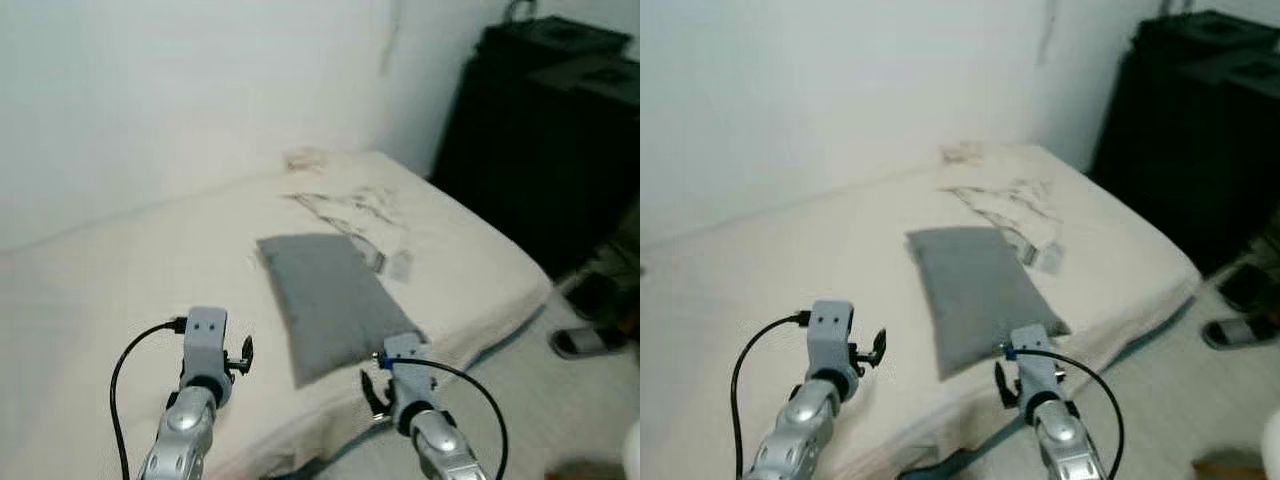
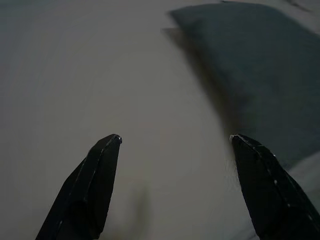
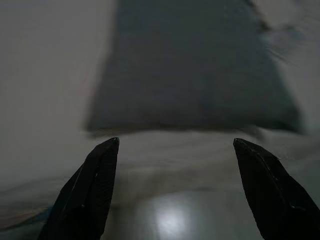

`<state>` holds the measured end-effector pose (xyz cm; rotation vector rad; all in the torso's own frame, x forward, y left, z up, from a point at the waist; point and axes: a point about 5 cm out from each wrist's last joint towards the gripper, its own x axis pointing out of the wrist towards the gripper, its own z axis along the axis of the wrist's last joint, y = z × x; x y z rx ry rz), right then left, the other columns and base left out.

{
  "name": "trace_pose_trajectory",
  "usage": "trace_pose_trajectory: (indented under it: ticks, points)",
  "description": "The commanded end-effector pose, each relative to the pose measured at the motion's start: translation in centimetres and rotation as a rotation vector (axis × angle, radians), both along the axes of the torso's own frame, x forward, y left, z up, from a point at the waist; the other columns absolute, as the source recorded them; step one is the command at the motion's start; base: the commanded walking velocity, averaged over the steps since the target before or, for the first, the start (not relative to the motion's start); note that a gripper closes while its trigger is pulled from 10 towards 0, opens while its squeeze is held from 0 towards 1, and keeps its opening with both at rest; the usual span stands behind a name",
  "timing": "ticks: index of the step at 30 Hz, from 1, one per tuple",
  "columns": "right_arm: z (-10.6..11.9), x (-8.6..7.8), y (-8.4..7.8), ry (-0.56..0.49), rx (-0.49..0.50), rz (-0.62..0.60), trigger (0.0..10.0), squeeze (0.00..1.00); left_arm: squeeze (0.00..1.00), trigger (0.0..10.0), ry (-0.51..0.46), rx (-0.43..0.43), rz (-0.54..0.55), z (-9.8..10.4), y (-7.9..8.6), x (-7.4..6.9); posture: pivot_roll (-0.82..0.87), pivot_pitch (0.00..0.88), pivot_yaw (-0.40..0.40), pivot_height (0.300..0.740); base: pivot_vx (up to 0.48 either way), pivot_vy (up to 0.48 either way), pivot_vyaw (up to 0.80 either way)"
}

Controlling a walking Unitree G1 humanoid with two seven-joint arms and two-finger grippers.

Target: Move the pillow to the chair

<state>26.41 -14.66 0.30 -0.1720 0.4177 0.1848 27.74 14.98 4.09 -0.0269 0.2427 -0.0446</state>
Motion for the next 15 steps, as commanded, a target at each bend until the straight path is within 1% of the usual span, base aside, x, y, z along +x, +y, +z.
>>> trace_pose_trajectory:
  ticks: [1, 9, 15]
  points:
    - [-0.43, -0.29, -0.09, 0.022, -0.001, 0.0, 10.0, 0.0, 0.0, 10.0, 0.025, 0.016, 0.01, -0.67, 0.4, -0.43, 0.02, 0.081, -0.005, 0.74, 0.0, 0.0, 0.8]
    - [-0.59, -0.54, 0.14, 0.038, 0.013, 0.023, 10.0, 0.0, 0.0, 10.0, 0.041, 0.011, 0.005, -0.89, 0.26, -0.62, 0.02, 0.086, -0.005, 0.74, 0.0, 0.0, 0.8]
    - [-0.59, -0.62, 0.01, 0.037, 0.022, 0.001, 10.0, 0.0, 0.0, 10.0, 0.032, 0.01, -0.006, -0.74, 0.08, -0.59, 0.02, 0.095, 0.002, 0.74, 0.0, 0.0, 0.8]
